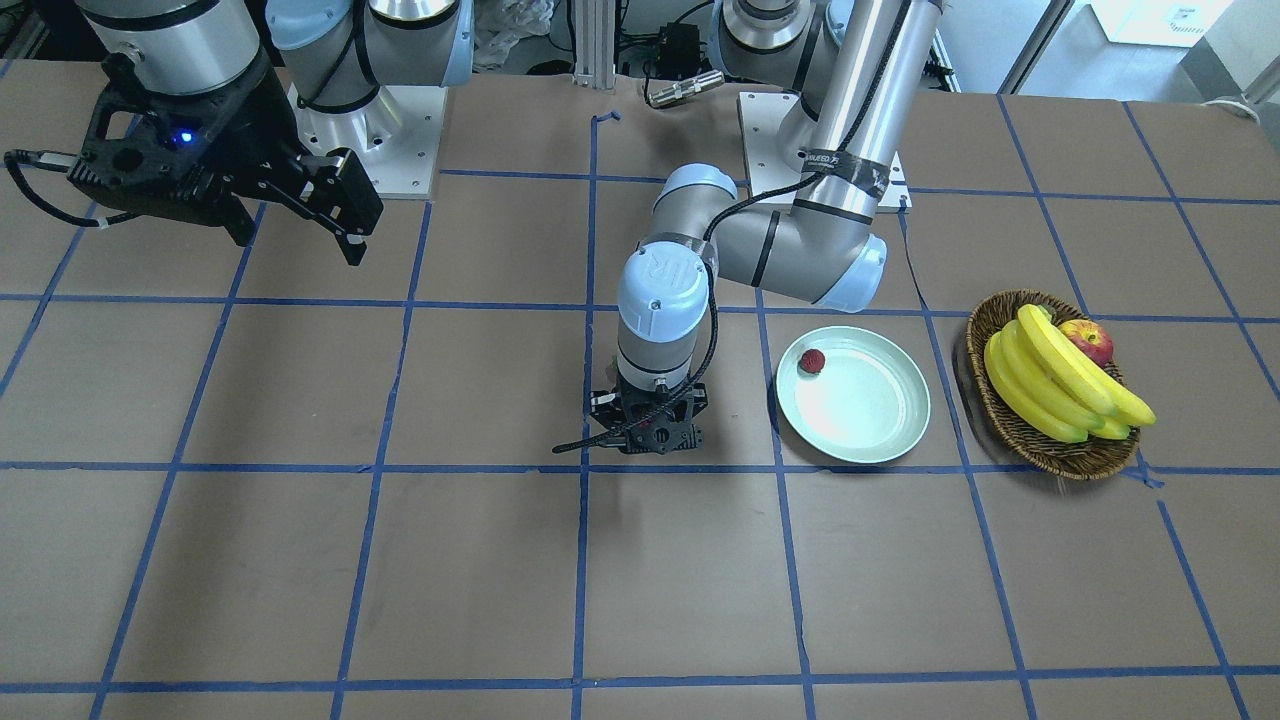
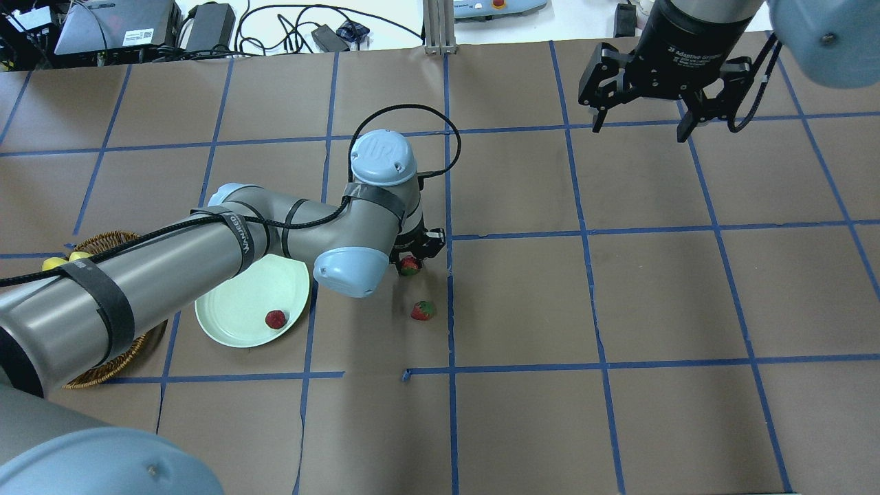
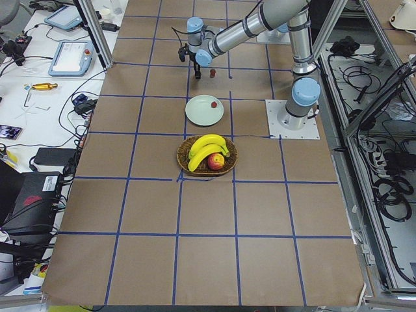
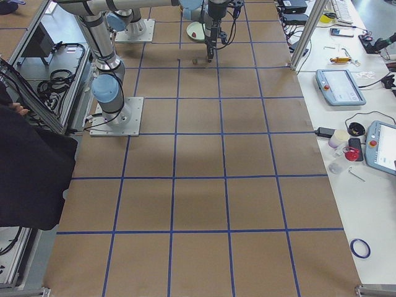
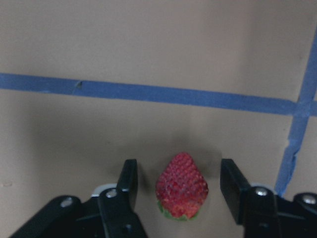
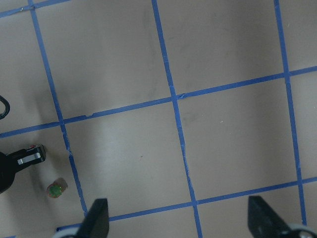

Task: Collect all strawberries into plate
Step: 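Grasp the strawberry with the left gripper, then carry it onto the plate and release it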

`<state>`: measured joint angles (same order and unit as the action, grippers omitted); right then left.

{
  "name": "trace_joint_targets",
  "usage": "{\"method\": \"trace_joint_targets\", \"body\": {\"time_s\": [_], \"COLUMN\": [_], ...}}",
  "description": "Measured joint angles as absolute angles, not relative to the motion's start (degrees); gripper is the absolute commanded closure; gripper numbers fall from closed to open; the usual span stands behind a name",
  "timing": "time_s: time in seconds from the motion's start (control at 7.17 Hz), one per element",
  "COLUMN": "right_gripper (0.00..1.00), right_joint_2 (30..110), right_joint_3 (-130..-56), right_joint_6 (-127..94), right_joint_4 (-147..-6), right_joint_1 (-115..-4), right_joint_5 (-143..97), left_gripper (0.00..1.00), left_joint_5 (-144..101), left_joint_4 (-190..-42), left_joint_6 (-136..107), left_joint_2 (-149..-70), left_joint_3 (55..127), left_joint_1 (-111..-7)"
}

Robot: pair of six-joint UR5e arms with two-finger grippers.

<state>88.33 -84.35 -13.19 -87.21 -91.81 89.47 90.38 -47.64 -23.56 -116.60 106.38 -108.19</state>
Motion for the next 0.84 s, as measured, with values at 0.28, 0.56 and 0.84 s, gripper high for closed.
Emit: {"method": "trace_joint_targets", "body": {"time_s": [0.28,0.56,0.84], "right_gripper": [0.00,0.00,0.00], "right_joint_2": [88.3,88.3,88.3], "right_joint_3": [-84.3,-84.3,-84.4], "right_joint_6": [-13.2,-13.2,-13.2], "right_joint_4": [-87.3,-87.3,-87.2], "right_joint_1": [-91.8,-91.8,-91.8], "right_joint_5": [89.5,89.5,89.5], "left_gripper": [0.82,0.82,0.83], "left_joint_5": [90.9,91.5,93.7], "left_joint_4": [-48.2,-53.9,-57.9], "left_joint_6": [-20.3,-13.2,-4.1], "left_joint_2": [-114.9,-111.7,-107.5], "left_joint_3": [106.3,106.9,110.6], "left_joint_1": [-107.8,-103.9,-98.4]}}
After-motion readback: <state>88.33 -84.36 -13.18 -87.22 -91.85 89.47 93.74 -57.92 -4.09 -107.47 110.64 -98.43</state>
